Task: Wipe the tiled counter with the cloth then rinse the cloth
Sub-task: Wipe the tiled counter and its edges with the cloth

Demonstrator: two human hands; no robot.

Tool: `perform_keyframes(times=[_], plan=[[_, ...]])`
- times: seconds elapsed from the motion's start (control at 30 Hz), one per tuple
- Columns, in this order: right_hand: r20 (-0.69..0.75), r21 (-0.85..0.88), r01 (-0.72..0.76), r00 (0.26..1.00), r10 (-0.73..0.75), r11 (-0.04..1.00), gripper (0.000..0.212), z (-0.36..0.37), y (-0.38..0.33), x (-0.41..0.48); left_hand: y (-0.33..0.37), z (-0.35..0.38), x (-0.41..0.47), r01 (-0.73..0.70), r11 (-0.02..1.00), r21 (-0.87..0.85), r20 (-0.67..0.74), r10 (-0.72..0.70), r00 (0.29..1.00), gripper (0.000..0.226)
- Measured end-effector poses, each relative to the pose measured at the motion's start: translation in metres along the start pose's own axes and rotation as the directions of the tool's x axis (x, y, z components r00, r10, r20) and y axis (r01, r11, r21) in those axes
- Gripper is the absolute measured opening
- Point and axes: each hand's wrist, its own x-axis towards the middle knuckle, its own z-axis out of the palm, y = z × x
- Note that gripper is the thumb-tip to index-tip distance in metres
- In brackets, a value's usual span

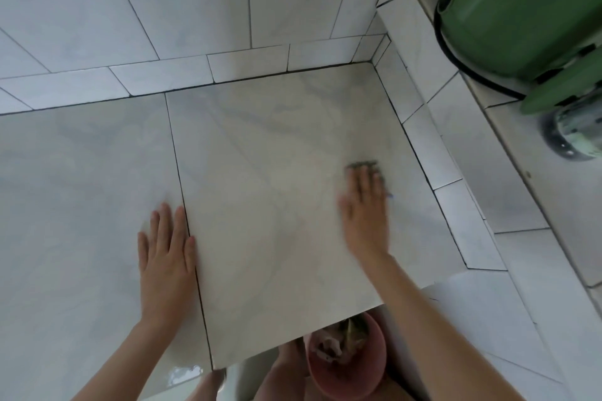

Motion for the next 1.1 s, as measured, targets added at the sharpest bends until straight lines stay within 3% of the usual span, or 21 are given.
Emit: perform_keyframes(times=[0.2,0.4,0.5,0.6,0.7,0.8,0.87,0.93,1.1], plan=[[0.108,0.130,0.440,0.884,-0.454,0.888,0.053,0.040,-0.128,-0.098,-0.007,-0.002,-0.020,-0.040,0.999,0.004,0.024,0.040,0.999,0.057],[0.127,0.043,0.638,0.759,-0.638,0.768,0.049,0.046,-0.120,-0.122,-0.016,-0.004,-0.039,-0.062,0.998,0.013,0.056,0.061,0.997,0.057],[0.103,0.114,0.498,0.855,-0.509,0.860,0.048,0.028,-0.072,-0.094,-0.015,-0.006,-0.046,-0.056,0.998,0.005,0.057,0.056,0.997,0.057],[0.048,0.041,0.171,0.984,-0.173,0.984,0.051,0.005,0.009,-0.067,-0.014,-0.006,-0.049,-0.054,0.999,0.000,0.061,0.054,0.997,0.058],[0.045,-0.080,-0.091,0.994,0.095,0.993,0.059,-0.015,0.088,-0.062,-0.015,-0.005,-0.050,-0.063,0.998,0.006,0.066,0.063,0.996,0.059],[0.037,-0.141,-0.202,0.977,0.209,0.969,0.063,-0.019,0.118,-0.071,-0.016,-0.004,-0.052,-0.056,0.998,0.003,0.068,0.056,0.996,0.059],[0.022,-0.093,-0.266,0.963,0.269,0.959,0.067,-0.017,0.106,-0.075,-0.016,-0.004,-0.054,-0.053,0.999,0.002,0.066,0.053,0.996,0.060],[0.016,-0.071,-0.269,0.963,0.271,0.961,0.065,-0.010,0.080,-0.080,-0.015,-0.004,-0.054,-0.052,0.999,0.006,0.064,0.051,0.997,0.060],[0.070,0.031,0.066,0.995,-0.068,0.997,0.054,0.016,-0.024,-0.127,-0.011,-0.004,-0.056,-0.034,0.999,-0.008,0.055,0.034,0.998,0.061]])
